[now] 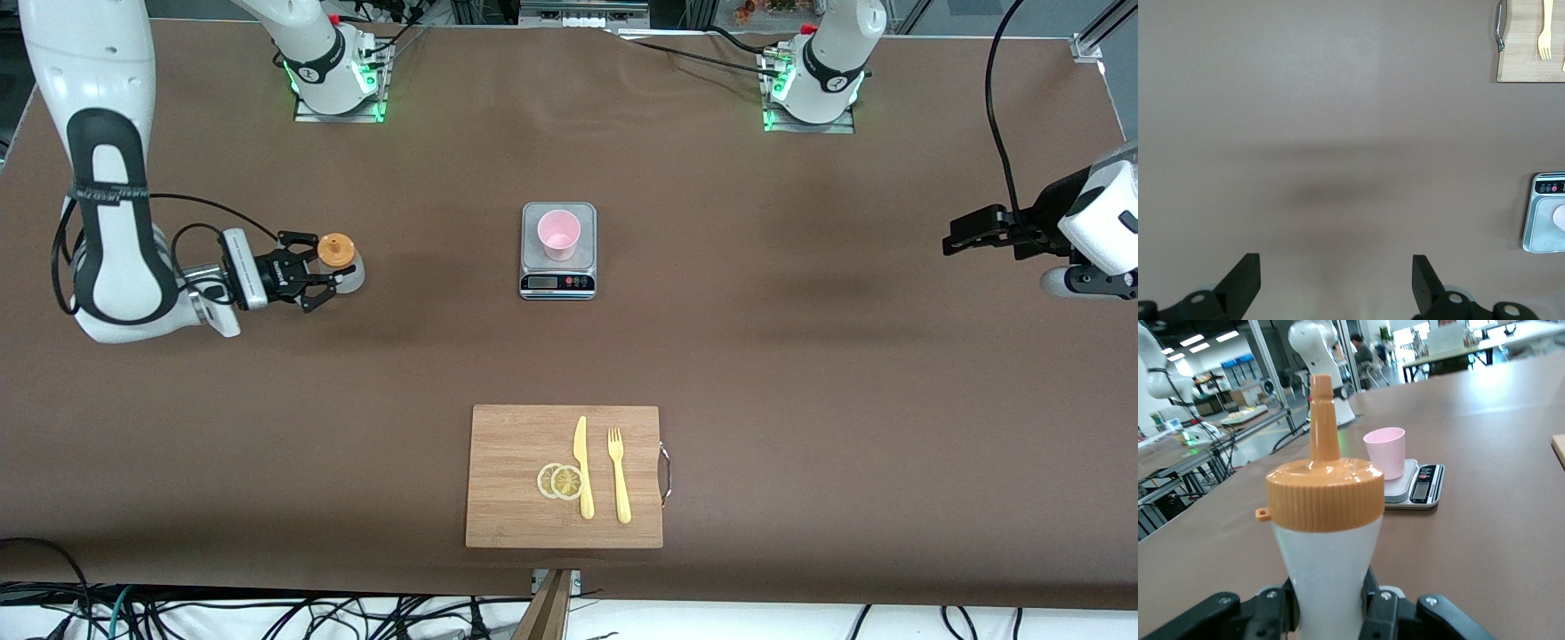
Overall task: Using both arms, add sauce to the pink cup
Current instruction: 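Carry the bottle with the right gripper back beside its spot, then lower the bottle onto the table and open the right gripper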
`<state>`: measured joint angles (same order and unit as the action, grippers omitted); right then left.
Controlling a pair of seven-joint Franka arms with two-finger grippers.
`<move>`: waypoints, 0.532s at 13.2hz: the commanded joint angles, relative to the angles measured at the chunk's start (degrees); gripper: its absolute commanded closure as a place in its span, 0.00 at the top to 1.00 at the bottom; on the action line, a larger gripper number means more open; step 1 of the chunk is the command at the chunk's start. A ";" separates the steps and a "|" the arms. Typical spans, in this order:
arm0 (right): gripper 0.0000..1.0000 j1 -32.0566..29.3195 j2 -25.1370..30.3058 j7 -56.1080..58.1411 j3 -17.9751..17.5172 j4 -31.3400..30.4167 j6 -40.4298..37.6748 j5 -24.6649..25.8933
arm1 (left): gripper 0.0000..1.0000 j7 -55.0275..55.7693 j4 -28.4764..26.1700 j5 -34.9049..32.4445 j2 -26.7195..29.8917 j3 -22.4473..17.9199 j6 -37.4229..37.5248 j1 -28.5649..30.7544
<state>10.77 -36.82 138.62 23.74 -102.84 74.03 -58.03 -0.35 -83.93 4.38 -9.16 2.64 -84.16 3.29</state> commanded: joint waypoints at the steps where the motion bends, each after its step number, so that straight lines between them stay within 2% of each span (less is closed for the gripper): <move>1: 0.29 -5.04 -9.04 7.16 -0.97 7.90 -5.99 -1.12 | 1.00 -1.15 1.32 -0.69 -0.59 0.17 0.84 0.23; 3: 0.29 -7.24 -11.25 10.95 -0.97 9.06 -7.23 -1.12 | 1.00 -1.15 1.40 -0.69 -0.50 0.17 0.84 0.23; 4: 0.35 -8.47 -12.13 13.06 -1.06 9.24 -7.41 -1.21 | 1.00 -1.15 1.32 -0.69 -0.50 0.17 0.84 0.23; 6: 0.38 -9.71 -13.28 16.23 -1.06 9.41 -7.85 -3.66 | 1.00 -1.15 1.40 -0.69 -0.59 0.17 0.84 0.23; 7: 0.44 -10.32 -13.72 16.59 -1.06 9.76 -7.94 -3.76 | 1.00 -1.15 1.67 -0.69 -0.68 0.17 0.84 0.23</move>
<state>2.23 -49.67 153.95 23.42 -95.23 68.25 -60.47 -0.35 -83.93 4.38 -9.18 2.64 -84.16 3.29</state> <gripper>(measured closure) 0.639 0.000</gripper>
